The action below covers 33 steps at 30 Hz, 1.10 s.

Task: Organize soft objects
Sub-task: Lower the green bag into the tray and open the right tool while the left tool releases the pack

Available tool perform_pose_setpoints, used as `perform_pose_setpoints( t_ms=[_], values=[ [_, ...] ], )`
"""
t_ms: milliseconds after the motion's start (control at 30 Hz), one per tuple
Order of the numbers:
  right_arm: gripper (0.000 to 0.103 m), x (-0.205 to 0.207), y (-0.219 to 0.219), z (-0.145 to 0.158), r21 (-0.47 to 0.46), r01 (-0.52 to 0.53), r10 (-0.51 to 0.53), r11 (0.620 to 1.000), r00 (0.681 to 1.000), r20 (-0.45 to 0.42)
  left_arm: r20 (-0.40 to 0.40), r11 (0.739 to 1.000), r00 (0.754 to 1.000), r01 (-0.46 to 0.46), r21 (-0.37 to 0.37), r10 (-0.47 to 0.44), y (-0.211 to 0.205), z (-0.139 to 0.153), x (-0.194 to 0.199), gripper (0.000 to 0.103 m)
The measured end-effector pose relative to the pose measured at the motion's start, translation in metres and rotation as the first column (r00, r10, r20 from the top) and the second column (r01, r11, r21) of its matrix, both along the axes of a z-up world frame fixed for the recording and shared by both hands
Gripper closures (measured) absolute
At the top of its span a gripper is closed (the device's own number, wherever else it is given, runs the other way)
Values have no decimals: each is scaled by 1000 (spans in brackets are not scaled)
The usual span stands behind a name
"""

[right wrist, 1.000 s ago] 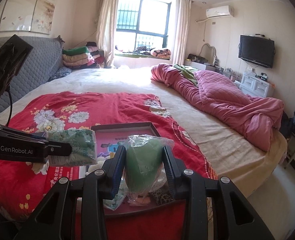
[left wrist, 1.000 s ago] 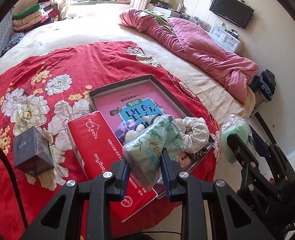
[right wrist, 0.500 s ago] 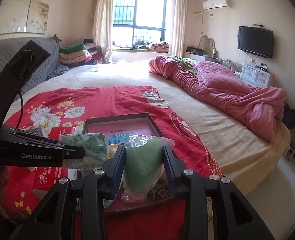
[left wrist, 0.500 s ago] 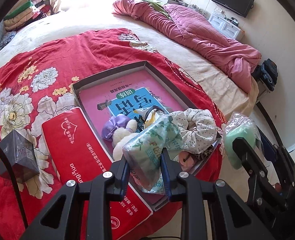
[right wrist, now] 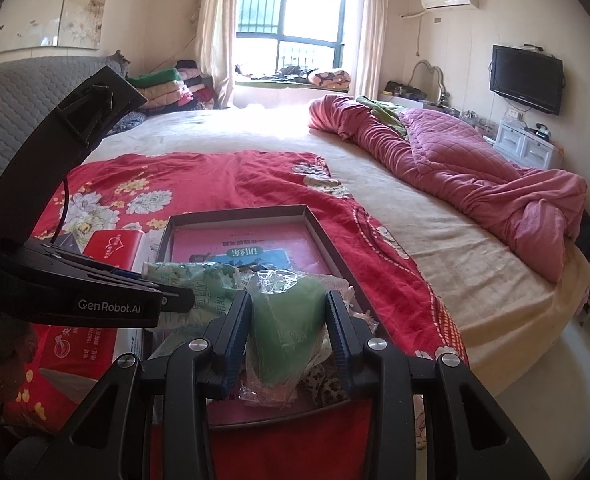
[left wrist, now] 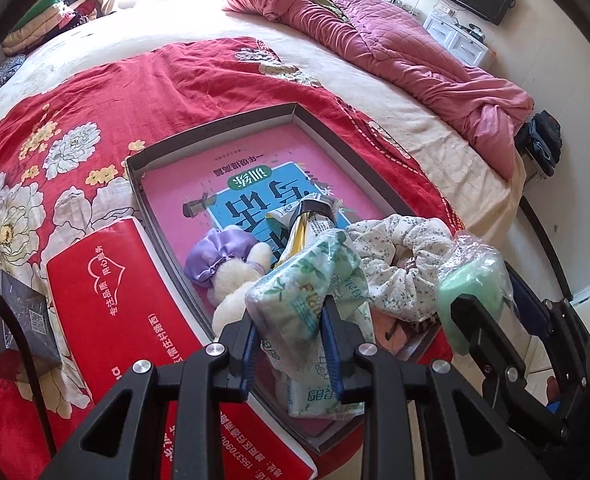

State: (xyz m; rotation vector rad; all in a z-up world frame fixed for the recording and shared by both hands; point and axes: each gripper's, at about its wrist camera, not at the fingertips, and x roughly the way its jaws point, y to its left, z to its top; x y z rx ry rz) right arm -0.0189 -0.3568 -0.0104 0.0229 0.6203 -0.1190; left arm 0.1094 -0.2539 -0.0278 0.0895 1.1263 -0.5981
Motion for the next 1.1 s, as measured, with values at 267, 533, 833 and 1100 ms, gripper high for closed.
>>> perform_pose_setpoints(
  t_ms=[267, 533, 833, 1100],
  values=[
    [64, 17, -2, -16, 11, -17, 18, 1000, 1000, -23, -4, 1000, 1000, -3, -13, 3, -1, -2, 6, 74],
    [64, 39, -13, -34, 95, -28, 33, 995, 998, -55, -21, 1000, 1000, -12, -29, 11, 4, -4, 9, 74],
    [59, 48, -14, -48, 146, -44, 55, 988, 996, -71, -43, 999, 999, -14, -38, 13, 5, -6, 12, 73],
    [42, 35, -23, -48, 205, -25, 38, 978, 997, -61, -57, 998, 998, -14, -57, 10, 8, -6, 12, 72]
  ],
)
